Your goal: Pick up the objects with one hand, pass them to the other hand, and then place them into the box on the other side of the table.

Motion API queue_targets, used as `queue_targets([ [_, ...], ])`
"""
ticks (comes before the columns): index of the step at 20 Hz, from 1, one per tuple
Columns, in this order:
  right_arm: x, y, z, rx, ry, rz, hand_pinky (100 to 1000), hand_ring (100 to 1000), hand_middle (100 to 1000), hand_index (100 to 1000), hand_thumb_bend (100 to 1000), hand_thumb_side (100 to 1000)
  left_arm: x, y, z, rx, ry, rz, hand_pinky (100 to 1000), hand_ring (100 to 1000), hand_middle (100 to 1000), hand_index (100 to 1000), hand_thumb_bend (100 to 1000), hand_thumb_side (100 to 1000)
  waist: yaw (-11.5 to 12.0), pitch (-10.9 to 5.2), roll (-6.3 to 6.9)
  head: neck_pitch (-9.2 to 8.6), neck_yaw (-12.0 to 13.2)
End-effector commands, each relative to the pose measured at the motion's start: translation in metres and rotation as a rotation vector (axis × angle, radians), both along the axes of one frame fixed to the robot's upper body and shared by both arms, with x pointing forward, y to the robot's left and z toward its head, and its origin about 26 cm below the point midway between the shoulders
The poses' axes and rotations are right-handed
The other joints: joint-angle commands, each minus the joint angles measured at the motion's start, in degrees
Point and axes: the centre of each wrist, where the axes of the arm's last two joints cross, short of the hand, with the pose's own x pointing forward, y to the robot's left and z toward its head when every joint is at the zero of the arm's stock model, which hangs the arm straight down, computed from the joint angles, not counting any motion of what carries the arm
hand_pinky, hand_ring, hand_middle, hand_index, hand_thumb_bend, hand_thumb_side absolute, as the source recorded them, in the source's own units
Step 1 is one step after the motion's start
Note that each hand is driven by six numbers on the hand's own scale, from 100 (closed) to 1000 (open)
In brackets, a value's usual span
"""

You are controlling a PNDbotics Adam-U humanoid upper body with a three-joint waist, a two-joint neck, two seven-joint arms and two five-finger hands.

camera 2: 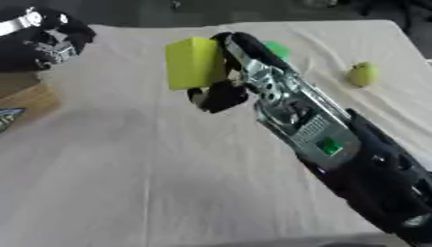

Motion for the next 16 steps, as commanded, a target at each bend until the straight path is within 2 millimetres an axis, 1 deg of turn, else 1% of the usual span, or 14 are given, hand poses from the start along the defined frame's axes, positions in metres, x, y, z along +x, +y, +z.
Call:
queue_targets([
  [1,-0.002,0.002,0.009,0.002,-0.036,0.011,828,613,535,589,100,100,-0.012,-0.01,0.019,0.008,-0.109,0.005,625,813,722,817,147,667,0.07,-1.21,0.04,-0.23,0.06],
  [2,-0.002,0.003,0.01,0.001,-0.036,0.013,828,613,535,589,100,100,-0.014,-0.015,0.02,0.006,-0.125,0.006,624,814,720,815,173,698,0.05,-1.21,0.0,-0.22,0.12],
  [4,-0.002,0.005,0.01,-0.002,-0.036,0.016,828,613,535,589,100,100,-0.019,-0.028,0.017,0.015,-0.149,0.0,628,814,723,815,203,733,-0.03,-1.2,-0.01,-0.23,0.29],
  [6,-0.002,0.005,0.009,-0.004,-0.034,0.018,828,612,535,589,100,100,-0.024,-0.038,0.015,0.039,-0.165,-0.02,634,817,727,821,244,747,-0.05,-1.18,0.02,-0.19,0.4],
  [9,-0.002,0.007,0.009,-0.004,-0.032,0.022,827,611,533,587,100,100,-0.032,-0.046,0.015,0.079,-0.176,-0.049,655,823,741,835,293,722,-0.07,-1.19,0.08,-0.09,0.46],
  [11,-0.002,0.008,0.009,-0.001,-0.032,0.023,826,609,532,587,100,100,-0.037,-0.048,0.017,0.106,-0.181,-0.066,662,825,745,841,299,715,-0.06,-1.22,0.11,-0.09,0.42],
  [13,-0.002,0.009,0.008,0.003,-0.032,0.025,825,609,531,586,100,100,-0.041,-0.051,0.019,0.134,-0.191,-0.079,687,830,758,853,321,676,-0.01,-1.26,0.14,-0.08,0.38],
  [15,-0.002,0.011,0.007,0.006,-0.03,0.027,824,608,530,585,100,100,-0.047,-0.055,0.021,0.162,-0.206,-0.092,699,836,765,861,354,656,0.04,-1.26,0.13,-0.01,0.36],
  [16,-0.001,0.012,0.007,0.006,-0.029,0.028,823,608,530,585,100,100,-0.049,-0.056,0.021,0.175,-0.212,-0.099,708,838,766,857,395,618,0.06,-1.24,0.12,0.03,0.35],
])
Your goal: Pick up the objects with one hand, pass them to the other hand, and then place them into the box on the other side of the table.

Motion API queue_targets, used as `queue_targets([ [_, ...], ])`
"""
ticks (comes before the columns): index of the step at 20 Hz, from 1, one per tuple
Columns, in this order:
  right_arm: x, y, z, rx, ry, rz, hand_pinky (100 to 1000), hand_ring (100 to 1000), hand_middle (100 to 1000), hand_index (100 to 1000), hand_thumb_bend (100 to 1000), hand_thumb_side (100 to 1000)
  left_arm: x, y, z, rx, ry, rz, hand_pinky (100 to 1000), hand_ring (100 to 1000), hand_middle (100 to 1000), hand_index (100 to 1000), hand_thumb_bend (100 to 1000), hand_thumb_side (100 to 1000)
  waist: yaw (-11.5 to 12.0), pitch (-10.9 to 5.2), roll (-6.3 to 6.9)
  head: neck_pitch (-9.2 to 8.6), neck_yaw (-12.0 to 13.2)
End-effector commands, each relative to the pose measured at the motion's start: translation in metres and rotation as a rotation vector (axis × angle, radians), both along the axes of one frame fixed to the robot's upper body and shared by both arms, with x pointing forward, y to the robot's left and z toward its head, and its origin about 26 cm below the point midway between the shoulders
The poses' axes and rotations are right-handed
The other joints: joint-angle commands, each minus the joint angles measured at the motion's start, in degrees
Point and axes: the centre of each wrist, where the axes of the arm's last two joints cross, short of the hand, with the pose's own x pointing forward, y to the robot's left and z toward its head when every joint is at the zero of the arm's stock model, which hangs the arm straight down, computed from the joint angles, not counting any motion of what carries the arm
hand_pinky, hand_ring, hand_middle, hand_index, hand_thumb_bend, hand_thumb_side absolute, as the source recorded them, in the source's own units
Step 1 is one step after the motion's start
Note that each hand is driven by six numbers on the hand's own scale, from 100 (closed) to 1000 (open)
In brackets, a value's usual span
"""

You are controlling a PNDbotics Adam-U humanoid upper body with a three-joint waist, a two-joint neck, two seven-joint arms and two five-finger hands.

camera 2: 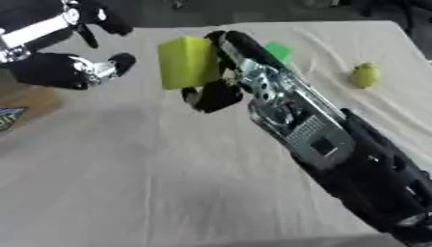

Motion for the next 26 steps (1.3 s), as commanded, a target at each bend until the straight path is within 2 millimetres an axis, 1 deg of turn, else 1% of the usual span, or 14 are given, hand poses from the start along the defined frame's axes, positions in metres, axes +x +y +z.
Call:
queue_targets([
  [1,0.0,0.002,0.005,0.003,-0.025,0.002,823,607,530,584,100,100,-0.011,-0.005,0.011,0.043,-0.052,-0.028,718,841,758,852,427,602,0.07,-1.23,0.1,0.05,-0.05],
  [2,0.0,0.002,0.005,0.003,-0.024,0.001,823,607,530,584,100,100,-0.013,-0.006,0.012,0.058,-0.056,-0.033,730,846,756,846,460,583,0.1,-1.2,0.09,0.07,-0.08],
  [3,0.0,0.003,0.004,0.004,-0.023,0.001,823,607,530,584,100,100,-0.014,-0.006,0.012,0.072,-0.059,-0.038,730,846,756,846,460,583,0.13,-1.18,0.1,0.08,-0.1],
  [5,0.001,0.004,0.004,0.006,-0.022,0.002,822,606,529,583,100,100,-0.018,-0.006,0.014,0.1,-0.076,-0.051,765,858,762,840,551,562,0.19,-1.13,0.16,0.1,-0.15],
  [7,0.001,0.004,0.003,0.008,-0.019,0.003,822,606,529,583,100,101,-0.023,-0.006,0.017,0.128,-0.109,-0.065,780,862,765,840,588,556,0.21,-1.11,0.19,0.1,-0.29],
  [8,0.001,0.004,0.002,0.01,-0.015,0.003,821,604,527,582,100,104,-0.025,-0.006,0.019,0.142,-0.126,-0.071,792,863,767,841,625,547,0.21,-1.1,0.21,0.06,-0.33],
  [9,0.002,0.005,0.002,0.012,-0.01,0.002,820,604,527,582,100,106,-0.027,-0.007,0.02,0.157,-0.144,-0.077,797,860,764,840,688,533,0.21,-1.09,0.23,0.02,-0.36],
  [10,0.003,0.005,0.001,0.016,-0.005,0.002,820,603,526,581,100,107,-0.029,-0.007,0.021,0.172,-0.16,-0.081,801,857,762,839,661,527,0.2,-1.08,0.24,-0.08,-0.36],
  [14,0.004,0.007,-0.002,0.026,0.006,0.004,819,602,526,581,100,108,-0.035,-0.01,0.023,0.207,-0.205,-0.088,808,853,760,840,699,493,0.15,-1.01,0.25,-0.17,-0.27],
  [19,0.002,0.007,-0.003,0.037,0.008,0.007,817,601,525,580,100,109,-0.035,-0.014,0.023,0.232,-0.234,-0.053,819,851,762,844,725,471,0.13,-0.91,0.23,-0.51,-0.02],
  [21,0.001,0.006,-0.003,0.041,0.009,0.01,816,601,524,580,100,110,-0.035,-0.015,0.022,0.231,-0.248,-0.023,815,848,759,844,709,448,0.12,-0.87,0.2,-0.62,0.1],
  [22,0.0,0.006,-0.003,0.042,0.01,0.011,816,601,524,580,100,110,-0.034,-0.015,0.021,0.225,-0.253,-0.003,811,848,758,845,689,411,0.12,-0.86,0.19,-0.67,0.17],
  [25,0.0,0.006,-0.004,0.046,0.008,0.01,816,601,524,580,100,108,-0.033,-0.016,0.019,0.208,-0.263,0.05,808,849,761,847,659,424,0.06,-0.82,0.21,-0.83,0.42],
  [26,-0.001,0.007,-0.004,0.046,0.007,0.009,815,601,524,580,100,108,-0.032,-0.016,0.018,0.202,-0.261,0.067,797,845,756,842,608,390,0.05,-0.81,0.22,-0.86,0.46],
])
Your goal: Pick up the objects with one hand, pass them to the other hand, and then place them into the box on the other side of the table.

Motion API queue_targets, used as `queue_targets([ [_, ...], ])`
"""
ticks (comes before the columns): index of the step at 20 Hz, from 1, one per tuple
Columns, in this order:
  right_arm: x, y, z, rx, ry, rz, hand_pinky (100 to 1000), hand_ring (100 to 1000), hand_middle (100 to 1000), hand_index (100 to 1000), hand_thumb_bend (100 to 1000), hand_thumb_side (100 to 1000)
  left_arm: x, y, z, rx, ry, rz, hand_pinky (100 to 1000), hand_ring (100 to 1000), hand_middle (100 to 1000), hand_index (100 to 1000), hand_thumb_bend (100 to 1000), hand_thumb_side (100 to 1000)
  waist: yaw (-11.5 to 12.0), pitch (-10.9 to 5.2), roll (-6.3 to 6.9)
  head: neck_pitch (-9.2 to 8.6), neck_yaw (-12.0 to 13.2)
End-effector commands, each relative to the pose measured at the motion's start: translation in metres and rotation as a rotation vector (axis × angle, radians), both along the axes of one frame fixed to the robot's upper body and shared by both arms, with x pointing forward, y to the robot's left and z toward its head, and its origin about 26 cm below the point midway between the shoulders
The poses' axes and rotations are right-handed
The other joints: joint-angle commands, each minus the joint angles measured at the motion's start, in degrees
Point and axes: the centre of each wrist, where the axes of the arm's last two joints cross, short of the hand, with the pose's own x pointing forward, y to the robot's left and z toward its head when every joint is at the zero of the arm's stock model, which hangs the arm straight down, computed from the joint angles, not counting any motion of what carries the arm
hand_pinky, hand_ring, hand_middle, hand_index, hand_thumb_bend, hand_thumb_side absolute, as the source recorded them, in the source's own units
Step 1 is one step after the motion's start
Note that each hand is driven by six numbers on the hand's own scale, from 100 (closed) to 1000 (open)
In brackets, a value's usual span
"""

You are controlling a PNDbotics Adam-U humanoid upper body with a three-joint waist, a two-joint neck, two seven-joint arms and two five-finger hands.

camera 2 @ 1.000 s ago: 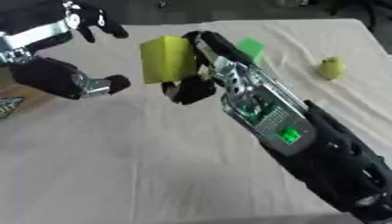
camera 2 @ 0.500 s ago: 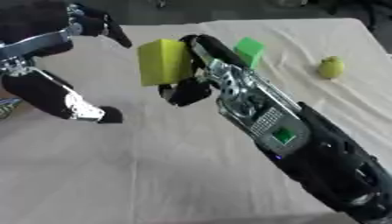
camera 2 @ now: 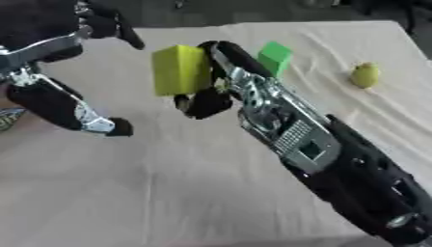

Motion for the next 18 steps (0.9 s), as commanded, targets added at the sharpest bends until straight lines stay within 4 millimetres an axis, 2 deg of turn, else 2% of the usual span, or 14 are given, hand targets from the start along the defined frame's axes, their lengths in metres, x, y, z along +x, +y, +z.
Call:
queue_targets([
  [1,-0.005,0.0,0.008,0.01,-0.036,0.009,815,601,525,580,100,106,0.0,-0.001,0.004,-0.03,-0.034,0.053,791,844,754,840,591,379,-0.05,-0.82,0.08,-0.81,0.35],
  [8,-0.007,0.003,0.008,-0.004,-0.057,0.008,815,603,526,581,100,101,0.003,-0.007,-0.003,-0.128,0.046,0.077,751,848,738,823,520,425,-0.21,-0.69,0.14,-0.77,0.62],
  [18,-0.008,0.008,0.009,-0.015,-0.059,0.025,812,603,527,583,100,102,0.002,-0.014,-0.006,-0.159,0.098,0.028,735,844,729,808,526,436,-0.23,-0.58,0.2,-0.39,0.65],
])
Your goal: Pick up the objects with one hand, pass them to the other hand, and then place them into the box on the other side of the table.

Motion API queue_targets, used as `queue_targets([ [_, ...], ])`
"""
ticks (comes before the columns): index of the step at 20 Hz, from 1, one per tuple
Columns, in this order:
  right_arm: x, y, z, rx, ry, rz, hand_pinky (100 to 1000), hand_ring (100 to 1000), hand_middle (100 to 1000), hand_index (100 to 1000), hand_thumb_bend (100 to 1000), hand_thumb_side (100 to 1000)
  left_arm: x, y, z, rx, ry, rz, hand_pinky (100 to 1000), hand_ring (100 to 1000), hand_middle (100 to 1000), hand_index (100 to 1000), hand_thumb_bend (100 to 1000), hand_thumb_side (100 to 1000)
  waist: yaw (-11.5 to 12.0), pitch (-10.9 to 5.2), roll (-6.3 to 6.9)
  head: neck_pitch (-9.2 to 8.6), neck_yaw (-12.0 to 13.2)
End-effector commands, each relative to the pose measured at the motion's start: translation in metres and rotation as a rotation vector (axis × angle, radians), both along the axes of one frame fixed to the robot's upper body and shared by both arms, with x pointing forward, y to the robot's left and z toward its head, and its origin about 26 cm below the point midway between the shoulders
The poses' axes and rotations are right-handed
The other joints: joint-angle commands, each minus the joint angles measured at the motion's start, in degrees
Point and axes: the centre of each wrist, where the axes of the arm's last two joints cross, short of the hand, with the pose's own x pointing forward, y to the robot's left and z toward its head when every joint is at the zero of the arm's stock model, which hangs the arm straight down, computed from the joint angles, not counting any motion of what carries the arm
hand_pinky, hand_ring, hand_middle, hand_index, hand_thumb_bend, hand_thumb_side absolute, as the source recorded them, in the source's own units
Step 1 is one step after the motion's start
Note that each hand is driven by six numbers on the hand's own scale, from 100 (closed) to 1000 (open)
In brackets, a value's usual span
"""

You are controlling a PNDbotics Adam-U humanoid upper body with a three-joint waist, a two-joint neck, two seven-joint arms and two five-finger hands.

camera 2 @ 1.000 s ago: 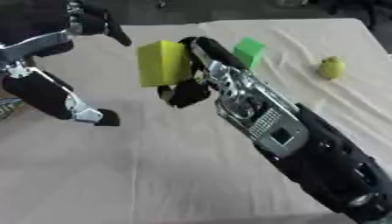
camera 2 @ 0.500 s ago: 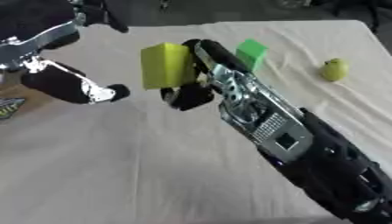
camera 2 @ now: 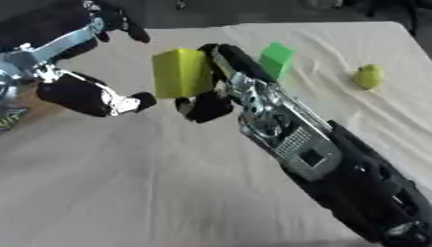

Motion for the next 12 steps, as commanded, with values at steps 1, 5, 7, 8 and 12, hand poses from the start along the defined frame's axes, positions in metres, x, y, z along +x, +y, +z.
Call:
queue_targets([
  [1,-0.0035,0.0021,0.0086,0.002,-0.034,0.015,812,604,528,584,100,103,-0.0031,-0.003,0.0072,-0.009,-0.021,-0.028,734,844,728,807,526,438,-0.04,-0.78,0.15,-0.18,0.16],
  [5,-0.0021,0.0035,0.0074,-0.002,-0.027,0.016,810,603,529,585,100,108,-0.0037,-0.0048,0.0065,-0.008,-0.019,-0.046,740,845,730,807,542,431,-0.05,-0.77,0.14,-0.15,0.25],
  [7,-0.0018,0.0044,0.0069,-0.002,-0.024,0.018,808,602,528,585,100,107,-0.0036,-0.006,0.0058,0.0,-0.023,-0.047,744,846,732,807,549,430,-0.03,-0.78,0.13,-0.18,0.31],
  [8,-0.0018,0.0049,0.0066,-0.003,-0.022,0.02,808,602,528,585,100,108,-0.0032,-0.0066,0.0052,0.004,-0.024,-0.048,746,846,733,808,550,429,-0.01,-0.78,0.12,-0.2,0.34],
  [12,-0.002,0.0067,0.0064,-0.002,-0.015,0.029,805,599,528,585,100,110,-0.0014,-0.0094,0.0033,0.021,-0.034,-0.051,755,848,737,810,571,420,0.0,-0.82,0.11,-0.25,0.47],
])
